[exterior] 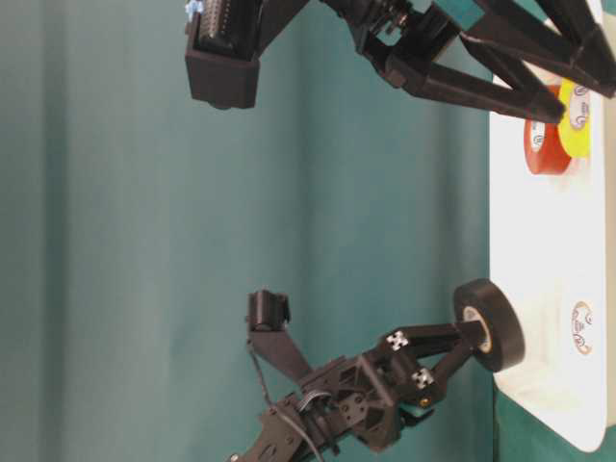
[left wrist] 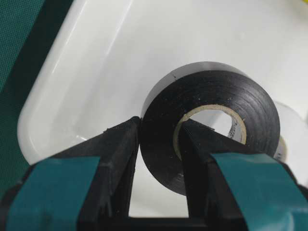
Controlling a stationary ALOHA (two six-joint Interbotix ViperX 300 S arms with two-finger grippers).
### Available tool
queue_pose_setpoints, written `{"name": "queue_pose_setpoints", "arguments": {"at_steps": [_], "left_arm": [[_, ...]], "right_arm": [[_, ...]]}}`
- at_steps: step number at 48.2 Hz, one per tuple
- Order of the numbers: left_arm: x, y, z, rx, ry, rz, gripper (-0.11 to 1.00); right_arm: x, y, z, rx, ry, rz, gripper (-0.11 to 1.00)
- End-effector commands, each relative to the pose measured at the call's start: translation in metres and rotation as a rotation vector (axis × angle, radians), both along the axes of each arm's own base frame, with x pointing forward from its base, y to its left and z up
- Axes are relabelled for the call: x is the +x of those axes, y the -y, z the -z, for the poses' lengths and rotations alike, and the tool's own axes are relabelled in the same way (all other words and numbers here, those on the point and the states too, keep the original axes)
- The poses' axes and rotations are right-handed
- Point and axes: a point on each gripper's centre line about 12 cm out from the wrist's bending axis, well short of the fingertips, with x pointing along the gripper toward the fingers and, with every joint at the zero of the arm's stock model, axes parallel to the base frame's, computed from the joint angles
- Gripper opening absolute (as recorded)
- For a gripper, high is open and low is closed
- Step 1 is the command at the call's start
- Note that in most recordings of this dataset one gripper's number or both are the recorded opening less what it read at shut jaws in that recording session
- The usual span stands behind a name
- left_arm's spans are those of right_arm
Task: Put the tape alternately from left to right into the white case.
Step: 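Carry the black roll into the tray's top-left corner and release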
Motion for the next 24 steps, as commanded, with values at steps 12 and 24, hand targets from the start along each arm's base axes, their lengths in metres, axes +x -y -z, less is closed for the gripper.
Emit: {"name": "queue_pose_setpoints", "arguments": {"at_steps": [12,24], "left_arm": [[0.0070,-0.0099,-0.0049,0.040,0.007,0.027,-0.04],[0.0048,-0.0143,-0.0043,0.056,-0.003,0.039,-0.04]], "right_arm": [[0.0026,-0.0010,-0.0066,0.002,0.024,-0.005,0.71],[0.0026,-0.0010,-0.0066,0.002,0.024,-0.005,0.71]]}}
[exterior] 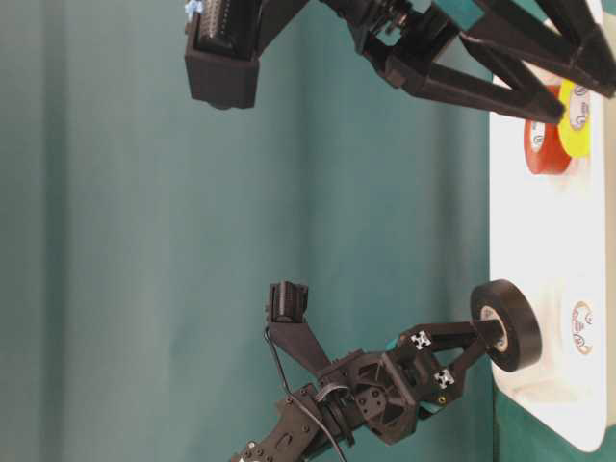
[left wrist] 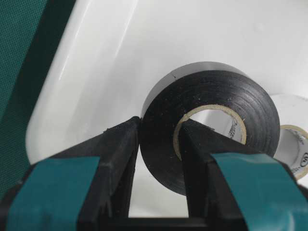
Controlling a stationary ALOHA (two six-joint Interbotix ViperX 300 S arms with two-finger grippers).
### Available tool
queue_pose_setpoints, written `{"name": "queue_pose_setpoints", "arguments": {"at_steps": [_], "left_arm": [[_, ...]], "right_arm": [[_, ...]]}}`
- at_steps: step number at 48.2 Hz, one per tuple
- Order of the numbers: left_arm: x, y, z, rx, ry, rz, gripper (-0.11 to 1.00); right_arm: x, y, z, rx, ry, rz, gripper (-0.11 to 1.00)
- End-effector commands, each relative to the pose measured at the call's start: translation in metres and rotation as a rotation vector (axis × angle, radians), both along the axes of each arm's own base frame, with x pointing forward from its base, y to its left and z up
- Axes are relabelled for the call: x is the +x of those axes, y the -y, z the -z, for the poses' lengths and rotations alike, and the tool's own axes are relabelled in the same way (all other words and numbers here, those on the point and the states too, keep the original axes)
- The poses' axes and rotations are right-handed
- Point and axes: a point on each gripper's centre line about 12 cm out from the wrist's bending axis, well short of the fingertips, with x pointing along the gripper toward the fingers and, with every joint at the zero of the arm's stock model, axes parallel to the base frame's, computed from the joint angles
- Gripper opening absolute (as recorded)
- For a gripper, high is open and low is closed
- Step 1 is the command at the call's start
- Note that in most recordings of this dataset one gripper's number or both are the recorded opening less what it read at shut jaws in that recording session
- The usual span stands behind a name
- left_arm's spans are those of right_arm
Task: Put the tape alternately from left to right into the white case.
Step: 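Carry the black roll into the tray's top-left corner and release, then withdraw the left gripper from the tray toward the left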
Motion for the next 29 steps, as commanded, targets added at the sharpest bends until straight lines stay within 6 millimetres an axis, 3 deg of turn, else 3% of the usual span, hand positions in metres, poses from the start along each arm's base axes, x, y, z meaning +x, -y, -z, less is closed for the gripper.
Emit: {"name": "queue_pose_setpoints", "arguments": {"at_steps": [1,7,10,15,23,29], "left_arm": [[0.0045,-0.0067,-0.0143,0.024,0.039,-0.007,-0.04],[0.0040,-0.0086,-0.0145,0.028,0.046,-0.012,-0.03],[0.0032,-0.0089,-0.0137,0.028,0.046,-0.012,0.03],[0.0031,-0.0074,-0.0133,0.028,0.044,-0.009,0.23],[0.0028,-0.0030,-0.0139,0.027,0.044,0.000,0.71],[0.0016,-0.0009,-0.0155,0.027,0.046,0.002,0.70]], "right_arm": [[0.0023,-0.0016,-0.0062,0.002,0.024,-0.007,0.71],[0.0023,-0.0010,-0.0062,0.002,0.024,-0.005,0.71],[0.0023,-0.0010,-0.0062,0.002,0.024,-0.005,0.71],[0.0023,-0.0016,-0.0062,0.002,0.024,-0.007,0.71],[0.0023,-0.0010,-0.0062,0.002,0.024,-0.005,0.71],[0.0023,-0.0011,-0.0057,0.002,0.022,-0.005,0.71]]}}
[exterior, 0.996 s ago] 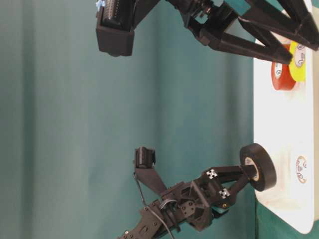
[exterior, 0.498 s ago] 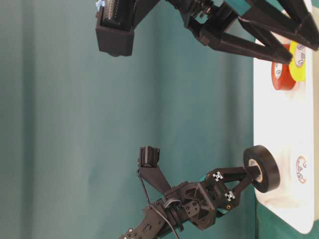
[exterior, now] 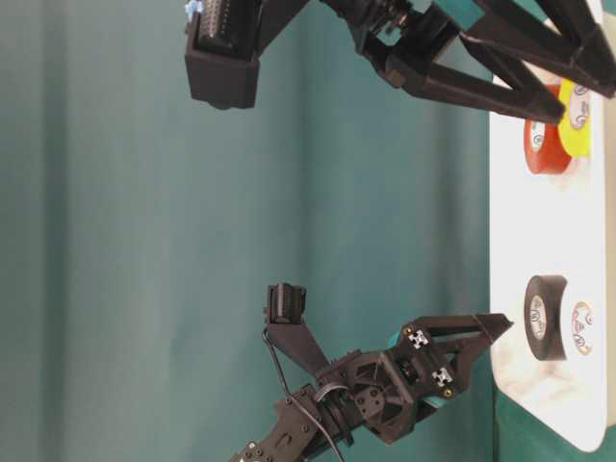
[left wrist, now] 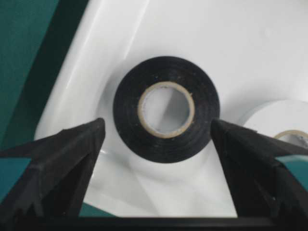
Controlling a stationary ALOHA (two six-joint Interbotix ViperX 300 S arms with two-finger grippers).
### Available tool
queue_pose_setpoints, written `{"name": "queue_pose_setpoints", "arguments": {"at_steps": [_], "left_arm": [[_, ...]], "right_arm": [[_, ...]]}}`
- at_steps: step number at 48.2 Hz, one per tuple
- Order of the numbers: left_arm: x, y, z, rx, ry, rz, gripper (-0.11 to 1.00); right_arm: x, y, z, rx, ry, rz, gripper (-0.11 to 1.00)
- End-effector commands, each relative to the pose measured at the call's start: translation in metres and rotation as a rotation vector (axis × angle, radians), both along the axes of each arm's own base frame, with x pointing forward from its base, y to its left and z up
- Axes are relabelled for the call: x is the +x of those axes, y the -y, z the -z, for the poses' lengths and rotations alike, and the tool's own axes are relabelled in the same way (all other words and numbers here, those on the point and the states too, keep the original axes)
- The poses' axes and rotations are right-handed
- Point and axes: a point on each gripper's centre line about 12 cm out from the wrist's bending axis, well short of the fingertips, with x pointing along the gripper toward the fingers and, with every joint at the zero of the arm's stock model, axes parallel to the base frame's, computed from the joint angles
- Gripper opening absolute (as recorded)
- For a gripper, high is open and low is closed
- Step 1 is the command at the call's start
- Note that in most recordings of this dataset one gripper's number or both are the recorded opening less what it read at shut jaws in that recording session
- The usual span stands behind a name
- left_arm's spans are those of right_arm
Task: Put the tape alternately from left to right into the white case.
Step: 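Withdraw the left gripper from the tray toward the left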
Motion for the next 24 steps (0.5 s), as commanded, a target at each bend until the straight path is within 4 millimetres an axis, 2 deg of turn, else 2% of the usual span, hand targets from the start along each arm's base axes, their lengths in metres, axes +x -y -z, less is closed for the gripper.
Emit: {"name": "queue_pose_setpoints", "arguments": {"at_steps": [1,15,24], "left_arm": [[0.002,0.001,-0.015,0.020,0.038,0.005,0.70],[-0.003,0.009,-0.019,0.023,0.043,0.016,0.70],[-0.008,0.021,-0.026,0.027,0.055,0.039,0.69]], "right_arm": [[0.002,-0.002,-0.006,0.002,0.024,-0.007,0.71],[0.002,-0.001,-0.006,0.002,0.022,-0.005,0.71],[0.002,-0.001,-0.006,0.002,0.024,-0.005,0.71]]}}
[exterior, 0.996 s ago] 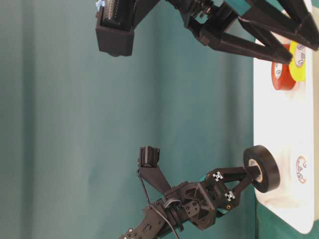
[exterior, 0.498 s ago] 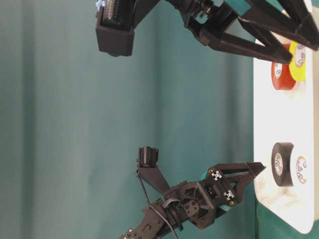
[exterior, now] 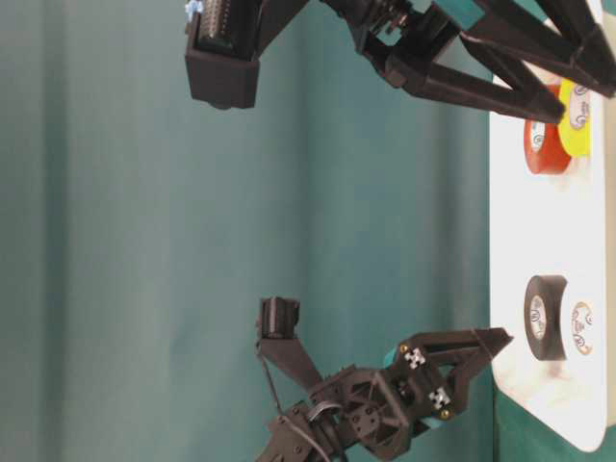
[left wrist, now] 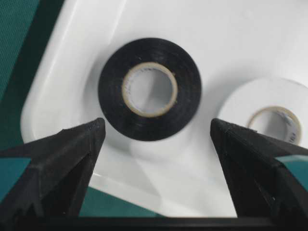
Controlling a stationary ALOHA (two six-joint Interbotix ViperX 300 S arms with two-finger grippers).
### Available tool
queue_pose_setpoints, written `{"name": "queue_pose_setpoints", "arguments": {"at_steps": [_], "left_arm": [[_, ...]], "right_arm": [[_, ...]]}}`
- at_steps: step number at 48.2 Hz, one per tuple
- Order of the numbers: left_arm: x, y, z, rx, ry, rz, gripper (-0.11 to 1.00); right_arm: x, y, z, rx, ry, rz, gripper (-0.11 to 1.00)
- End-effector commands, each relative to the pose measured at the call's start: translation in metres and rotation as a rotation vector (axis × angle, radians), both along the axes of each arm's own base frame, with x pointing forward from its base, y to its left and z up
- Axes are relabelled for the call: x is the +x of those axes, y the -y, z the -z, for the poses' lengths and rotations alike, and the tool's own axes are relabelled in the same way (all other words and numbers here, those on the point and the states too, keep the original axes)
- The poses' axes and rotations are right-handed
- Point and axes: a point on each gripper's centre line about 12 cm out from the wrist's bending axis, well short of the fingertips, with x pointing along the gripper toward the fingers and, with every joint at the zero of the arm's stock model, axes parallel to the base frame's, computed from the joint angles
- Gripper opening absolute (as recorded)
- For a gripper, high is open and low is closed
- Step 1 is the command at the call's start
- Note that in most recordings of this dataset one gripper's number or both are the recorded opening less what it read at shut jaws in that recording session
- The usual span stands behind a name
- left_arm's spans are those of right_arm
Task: Put the tape alternately from left to right into the white case.
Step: 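Withdraw the left gripper from the tray toward the left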
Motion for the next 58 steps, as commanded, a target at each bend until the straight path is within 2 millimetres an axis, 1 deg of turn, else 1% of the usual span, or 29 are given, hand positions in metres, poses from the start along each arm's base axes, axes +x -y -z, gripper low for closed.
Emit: {"name": "queue_pose_setpoints", "arguments": {"at_steps": [1,8,18,34,44,58], "left_arm": [[0.001,0.007,-0.019,0.024,0.048,0.018,0.69],[0.001,0.024,-0.029,0.032,0.070,0.060,0.69],[0.004,0.052,-0.035,0.034,0.081,0.132,0.69],[0.003,0.099,-0.035,0.025,0.079,0.254,0.69],[0.001,0.124,-0.035,0.021,0.079,0.322,0.69],[-0.003,0.150,-0.028,0.011,0.061,0.395,0.69]], "right_arm": [[0.003,-0.001,-0.006,0.002,0.024,-0.005,0.71],[0.003,-0.001,-0.006,0.002,0.024,-0.005,0.71],[0.003,-0.002,-0.007,0.002,0.025,-0.007,0.71],[0.003,-0.002,-0.006,0.002,0.024,-0.007,0.71],[0.003,-0.002,-0.007,0.002,0.025,-0.007,0.71],[0.003,-0.001,-0.006,0.002,0.024,-0.005,0.71]]}}
